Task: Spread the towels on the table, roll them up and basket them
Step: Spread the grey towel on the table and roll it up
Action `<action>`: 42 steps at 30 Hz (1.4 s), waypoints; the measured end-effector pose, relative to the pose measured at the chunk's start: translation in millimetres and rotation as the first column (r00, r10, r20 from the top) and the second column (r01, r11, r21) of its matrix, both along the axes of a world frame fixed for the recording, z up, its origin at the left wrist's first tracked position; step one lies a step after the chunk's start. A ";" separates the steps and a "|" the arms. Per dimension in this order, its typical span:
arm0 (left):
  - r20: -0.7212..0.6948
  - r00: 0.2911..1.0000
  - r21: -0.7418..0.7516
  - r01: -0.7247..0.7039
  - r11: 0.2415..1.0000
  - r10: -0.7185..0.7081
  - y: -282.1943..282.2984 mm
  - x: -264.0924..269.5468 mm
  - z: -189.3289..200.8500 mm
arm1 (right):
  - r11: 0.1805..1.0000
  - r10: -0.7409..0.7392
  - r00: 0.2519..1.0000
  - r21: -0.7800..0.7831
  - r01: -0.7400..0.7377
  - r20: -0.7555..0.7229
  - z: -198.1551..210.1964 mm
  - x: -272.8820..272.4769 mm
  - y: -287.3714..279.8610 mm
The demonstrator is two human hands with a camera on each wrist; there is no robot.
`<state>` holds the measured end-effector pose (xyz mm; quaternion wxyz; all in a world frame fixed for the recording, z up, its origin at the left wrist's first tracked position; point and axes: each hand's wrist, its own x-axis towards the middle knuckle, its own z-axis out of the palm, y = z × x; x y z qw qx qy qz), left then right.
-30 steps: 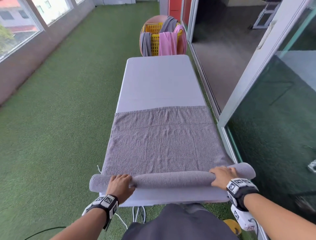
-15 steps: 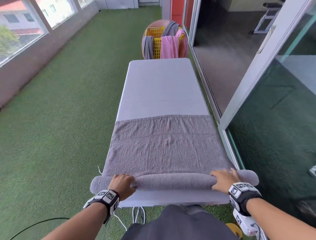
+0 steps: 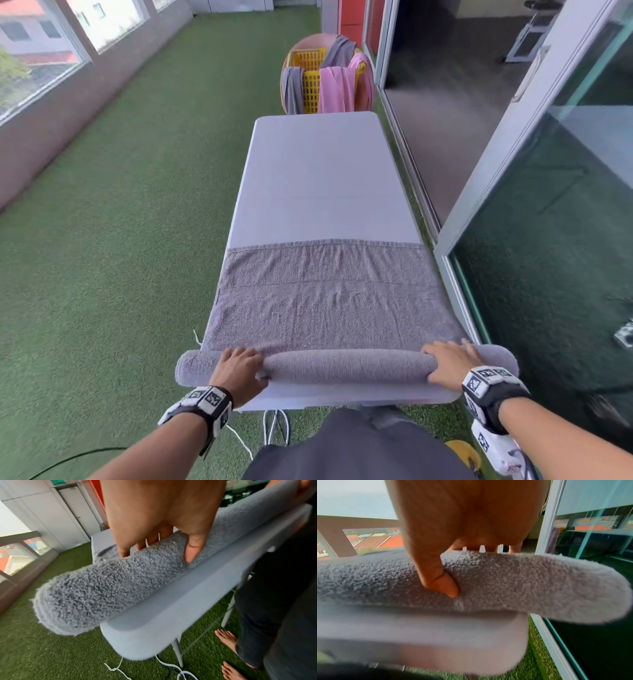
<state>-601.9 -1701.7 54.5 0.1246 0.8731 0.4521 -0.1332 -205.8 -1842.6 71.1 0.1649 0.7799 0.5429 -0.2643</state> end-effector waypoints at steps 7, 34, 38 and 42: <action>-0.048 0.998 -0.107 -0.039 0.994 0.034 10.0 1.2 -2.1 | 0.988 -0.087 0.996 0.125 0.089 -0.023 -11.2 5.0 9.0; 0.077 0.995 -0.006 -0.056 0.998 0.056 33.2 23.2 -2.4 | 0.980 -0.143 0.989 0.135 0.146 -0.038 -5.5 -9.7 11.6; -0.019 0.998 -0.006 0.057 0.998 -0.057 27.9 22.2 -9.8 | 0.994 -0.061 0.998 0.094 0.060 0.007 -12.5 -20.6 -13.5; -0.012 0.992 0.065 0.124 0.990 -0.123 46.3 31.3 -4.7 | 0.991 -0.051 0.999 0.122 0.048 0.016 -6.9 -13.9 -4.9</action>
